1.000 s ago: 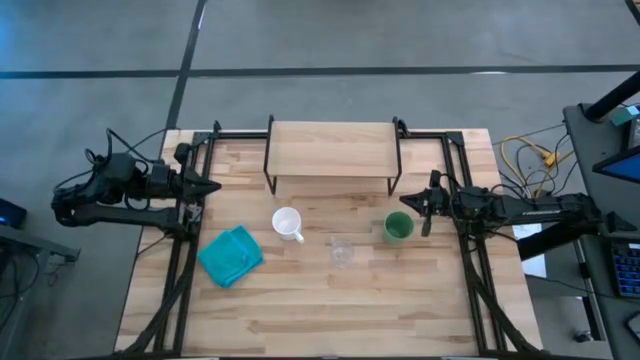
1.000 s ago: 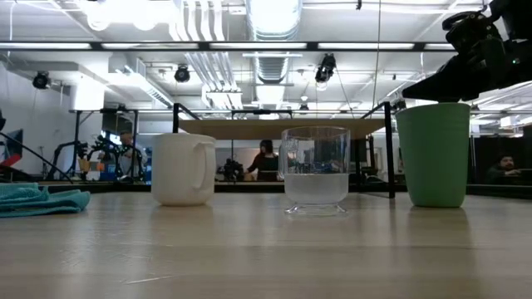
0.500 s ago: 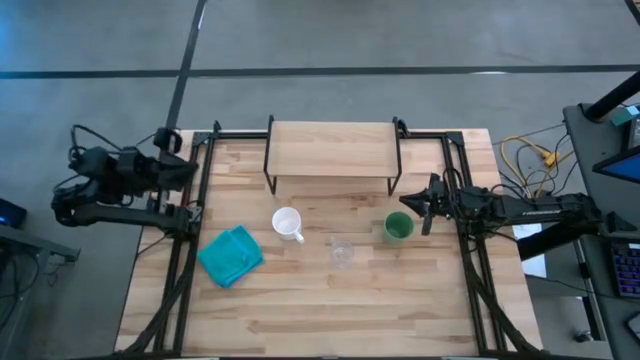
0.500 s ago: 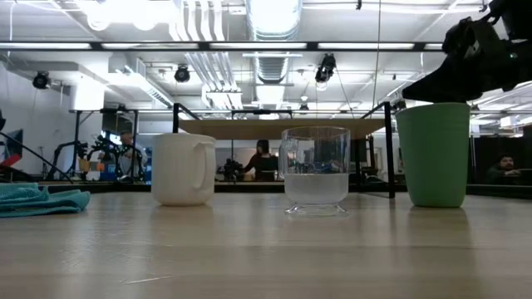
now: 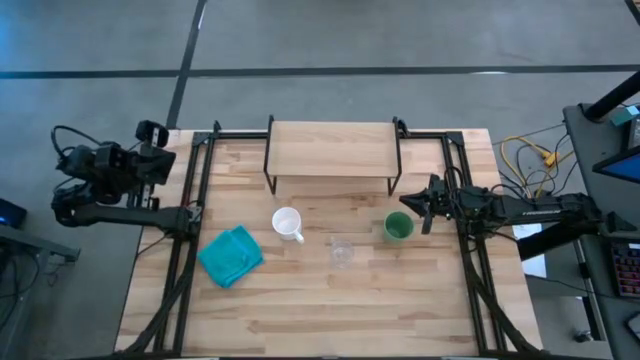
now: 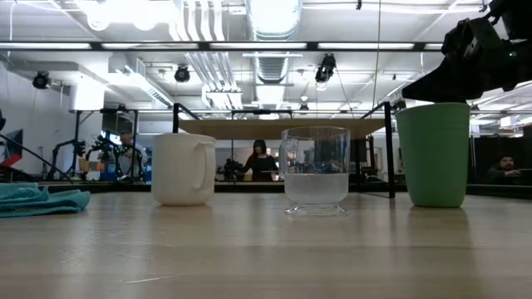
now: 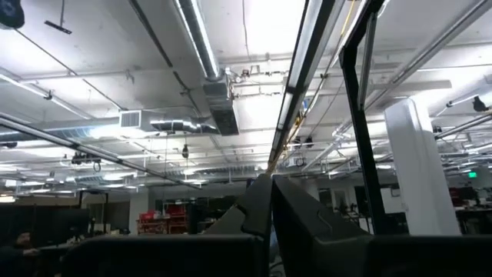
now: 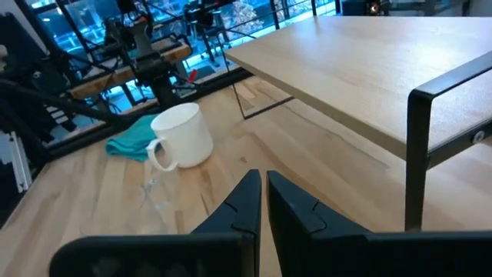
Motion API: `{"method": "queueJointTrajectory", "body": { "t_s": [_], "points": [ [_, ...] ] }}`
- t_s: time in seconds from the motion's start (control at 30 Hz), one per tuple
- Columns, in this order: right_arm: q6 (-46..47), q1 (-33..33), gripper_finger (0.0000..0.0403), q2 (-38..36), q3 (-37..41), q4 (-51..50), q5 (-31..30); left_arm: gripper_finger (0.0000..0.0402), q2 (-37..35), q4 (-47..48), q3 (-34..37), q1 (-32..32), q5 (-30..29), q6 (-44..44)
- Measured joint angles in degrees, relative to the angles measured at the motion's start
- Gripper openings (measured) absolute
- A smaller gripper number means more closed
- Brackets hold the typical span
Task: Stack small to large cups/mugs on shelf
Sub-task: Put the green mug on the shelf
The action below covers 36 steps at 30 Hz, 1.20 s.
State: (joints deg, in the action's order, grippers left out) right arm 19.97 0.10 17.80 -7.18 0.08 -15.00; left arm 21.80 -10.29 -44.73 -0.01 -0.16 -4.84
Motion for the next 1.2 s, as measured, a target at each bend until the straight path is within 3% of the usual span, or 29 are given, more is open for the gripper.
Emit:
{"method": "queueJointTrajectory", "body": {
  "t_s": [0.3, 0.5, 0.63, 0.9, 1.2],
  "points": [
    [-0.4, 0.0, 0.0018, 0.0, 0.0, 10.4, 3.4, 0.0000, 5.0, 0.8, 0.1, 0.0, -1.4, 0.0],
    [-1.1, 0.0, 0.0018, 0.5, -3.8, 11.7, 4.9, 0.0000, 10.0, 0.8, 0.0, 0.0, -11.3, 0.0],
    [-5.1, 0.0, 0.0018, 2.5, -11.8, 5.4, 7.9, 0.0000, 12.9, 0.8, -0.2, 0.0, -13.9, -0.1],
    [-12.3, 0.0, 0.0018, 11.3, -33.6, -15.8, 7.9, 0.0000, 18.7, 0.7, -0.3, 0.0, -14.5, -0.5],
    [-24.7, 0.0, 0.0018, 18.5, -49.5, -21.0, 7.9, 0.0000, 25.0, 0.7, -0.1, 0.0, -14.8, -0.4]
  ]
}}
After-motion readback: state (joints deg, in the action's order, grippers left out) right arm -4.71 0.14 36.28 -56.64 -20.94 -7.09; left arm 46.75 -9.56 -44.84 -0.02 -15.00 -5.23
